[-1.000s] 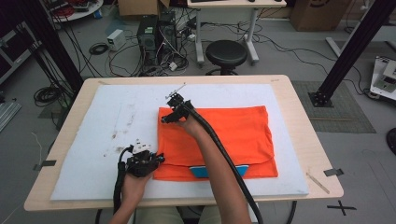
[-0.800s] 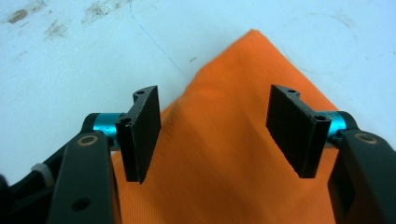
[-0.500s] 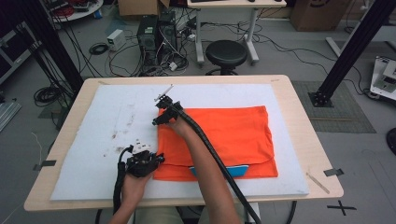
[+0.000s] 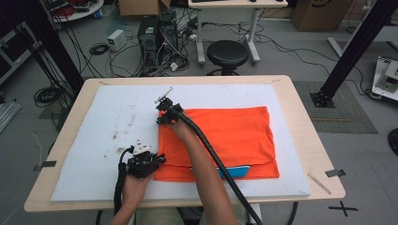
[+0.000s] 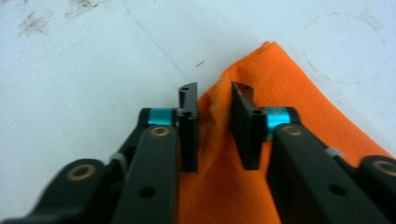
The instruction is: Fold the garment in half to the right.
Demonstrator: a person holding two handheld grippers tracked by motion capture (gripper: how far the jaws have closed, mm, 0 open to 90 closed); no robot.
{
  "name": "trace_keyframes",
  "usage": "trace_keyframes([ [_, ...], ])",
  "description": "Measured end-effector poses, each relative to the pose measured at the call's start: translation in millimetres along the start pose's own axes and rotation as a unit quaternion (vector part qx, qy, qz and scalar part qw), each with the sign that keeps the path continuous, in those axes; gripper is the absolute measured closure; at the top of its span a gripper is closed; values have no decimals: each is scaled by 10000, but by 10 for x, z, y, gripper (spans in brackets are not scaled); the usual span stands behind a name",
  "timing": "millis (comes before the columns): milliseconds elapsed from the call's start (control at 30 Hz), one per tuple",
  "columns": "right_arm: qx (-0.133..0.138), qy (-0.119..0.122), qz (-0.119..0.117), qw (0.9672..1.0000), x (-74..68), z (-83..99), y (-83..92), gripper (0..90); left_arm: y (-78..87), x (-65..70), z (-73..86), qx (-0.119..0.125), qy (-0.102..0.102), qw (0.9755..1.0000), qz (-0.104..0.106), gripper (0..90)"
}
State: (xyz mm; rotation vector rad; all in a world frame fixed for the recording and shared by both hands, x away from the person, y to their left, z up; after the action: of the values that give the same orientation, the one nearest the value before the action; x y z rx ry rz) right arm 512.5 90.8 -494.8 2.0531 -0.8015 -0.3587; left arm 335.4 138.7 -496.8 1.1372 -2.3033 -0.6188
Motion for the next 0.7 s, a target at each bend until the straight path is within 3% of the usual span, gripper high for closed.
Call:
trace_keyframes([
  [333,72,-115,102,9999,16,-7,45,857,24,11,-57,150,14,9999,59,800],
  [700,391,-293,226,9986,249,-7,382,859,12,191,-306,405,1,9983,427,803],
])
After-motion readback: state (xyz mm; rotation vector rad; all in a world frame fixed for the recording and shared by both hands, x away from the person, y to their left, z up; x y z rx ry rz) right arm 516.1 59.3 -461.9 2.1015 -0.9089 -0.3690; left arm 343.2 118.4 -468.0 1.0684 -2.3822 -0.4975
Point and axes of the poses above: each handheld gripper's, and its own axes: y roughly backward along the jaws, z roughly out of its underside, x roughly to its right, the point moved 7 cm from there along -y, roughly forward along the jaws, and after that the axes turned 6 degrees about z, right-handed, at the moved point
